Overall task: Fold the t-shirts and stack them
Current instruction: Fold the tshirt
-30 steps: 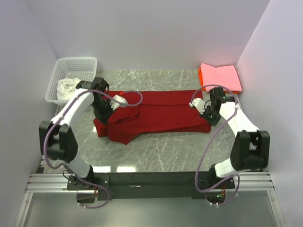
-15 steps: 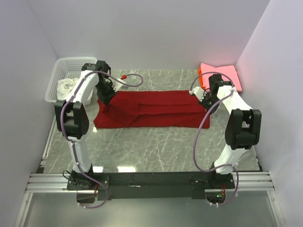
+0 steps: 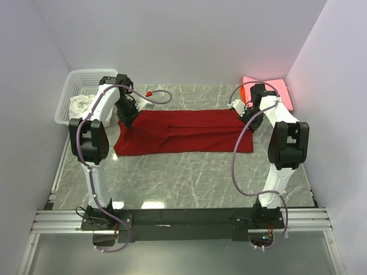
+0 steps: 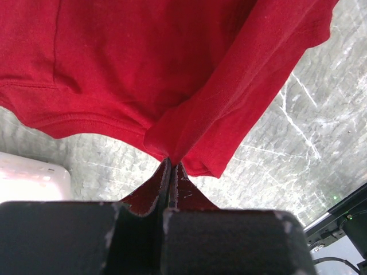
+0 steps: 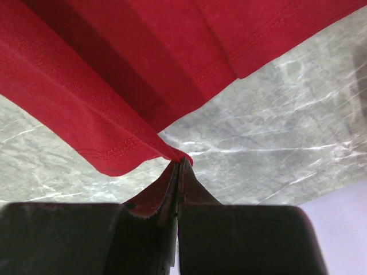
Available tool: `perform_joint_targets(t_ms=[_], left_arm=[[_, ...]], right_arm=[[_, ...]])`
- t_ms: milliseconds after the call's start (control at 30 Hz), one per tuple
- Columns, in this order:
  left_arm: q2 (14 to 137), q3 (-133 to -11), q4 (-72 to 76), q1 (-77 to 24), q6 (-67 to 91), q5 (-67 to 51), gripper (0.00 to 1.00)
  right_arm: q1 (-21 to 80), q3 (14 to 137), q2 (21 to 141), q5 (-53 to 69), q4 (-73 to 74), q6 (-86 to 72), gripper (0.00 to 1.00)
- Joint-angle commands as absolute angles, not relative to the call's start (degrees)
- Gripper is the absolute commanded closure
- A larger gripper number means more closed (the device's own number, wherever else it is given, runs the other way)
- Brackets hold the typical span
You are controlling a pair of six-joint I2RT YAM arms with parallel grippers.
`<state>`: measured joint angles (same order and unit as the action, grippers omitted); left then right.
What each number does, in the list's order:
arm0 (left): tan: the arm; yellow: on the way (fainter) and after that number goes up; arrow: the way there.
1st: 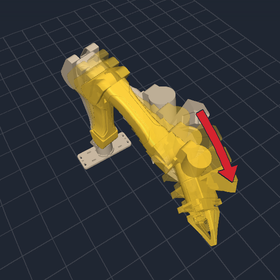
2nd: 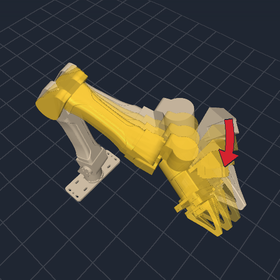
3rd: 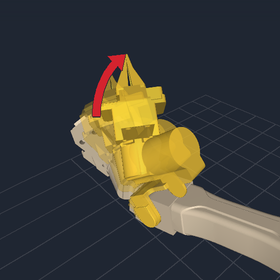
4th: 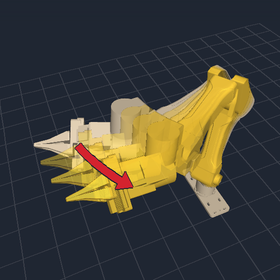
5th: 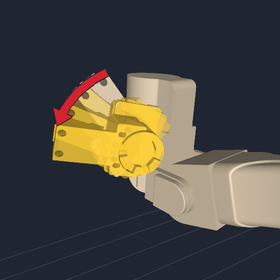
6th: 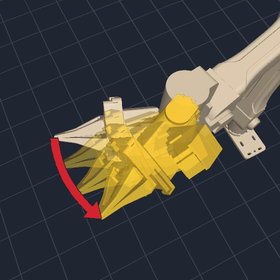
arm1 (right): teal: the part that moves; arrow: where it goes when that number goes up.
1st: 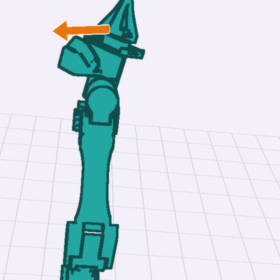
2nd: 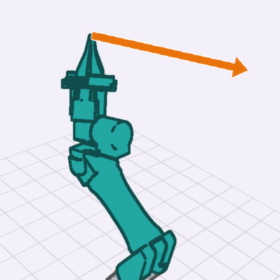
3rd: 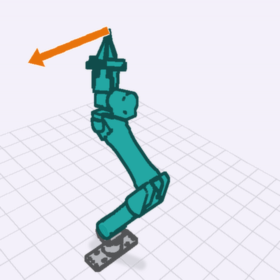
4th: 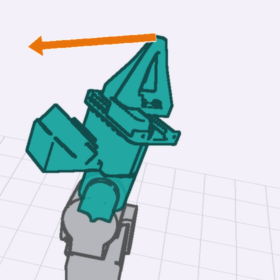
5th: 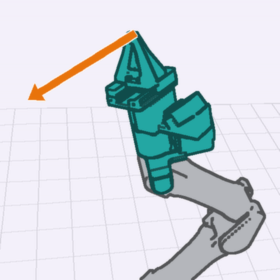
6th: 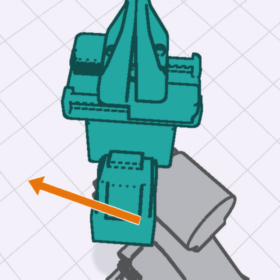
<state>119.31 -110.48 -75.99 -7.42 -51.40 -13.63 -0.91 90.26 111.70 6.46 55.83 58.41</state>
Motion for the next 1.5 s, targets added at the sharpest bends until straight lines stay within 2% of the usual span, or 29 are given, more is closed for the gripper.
perform_joint_targets(t_ms=[0, 567, 667, 700, 767, 800, 900, 1000, 1100, 1233, 1300, 1467], left_arm=[[119.27, -112.06, -77.96, -6.77, -52.65, -13.62, 1.00], [119.97, -108.11, -75.68, -5.28, -51.59, -12.57, 1.00], [120.76, -109.94, -74.89, -4.40, -49.75, -13.09, 0.99], [121.20, -110.73, -74.80, -3.52, -49.05, -13.44, 0.95], [121.46, -113.10, -75.14, -2.47, -46.94, -14.76, 0.80], [121.29, -113.72, -75.41, -1.24, -46.24, -16.68, 0.66], [119.19, -114.09, -76.37, 0.78, -42.64, -21.51, 0.42], [114.72, -108.56, -74.72, 2.37, -40.70, -24.07, 0.35], [111.02, -98.57, -71.82, 4.12, -37.45, -27.58, 0.34], [108.90, -92.30, -68.83, 6.41, -34.12, -29.96, 0.32], [108.29, -88.87, -67.68, 7.29, -32.96, -30.58, 0.31], [107.31, -84.03, -63.37, 7.38, -31.03, -28.40, 0.26]], right_arm=[[-1.14, 93.95, 112.93, 4.83, 57.39, 58.62, 1.00], [2.99, 98.08, 117.86, 3.08, 55.72, 55.90, 1.00], [3.25, 99.93, 118.91, 2.64, 55.98, 53.62, 0.91], [2.73, 100.80, 118.92, 2.55, 56.51, 52.40, 0.86], [1.76, 101.95, 118.65, 3.33, 58.69, 51.07, 0.77], [1.15, 103.17, 118.39, 4.04, 59.84, 49.41, 0.68], [-2.89, 104.59, 116.99, 7.45, 64.76, 45.81, 0.61], [-4.30, 102.32, 115.32, 10.71, 68.72, 42.47, 0.61], [-5.62, 98.54, 114.35, 14.31, 69.70, 38.34, 0.61], [-5.71, 94.66, 114.96, 16.78, 68.21, 32.71, 0.59], [-5.89, 93.87, 115.57, 17.40, 66.72, 29.81, 0.50], [-6.33, 93.69, 118.47, 16.96, 63.55, 26.29, 0.48]])
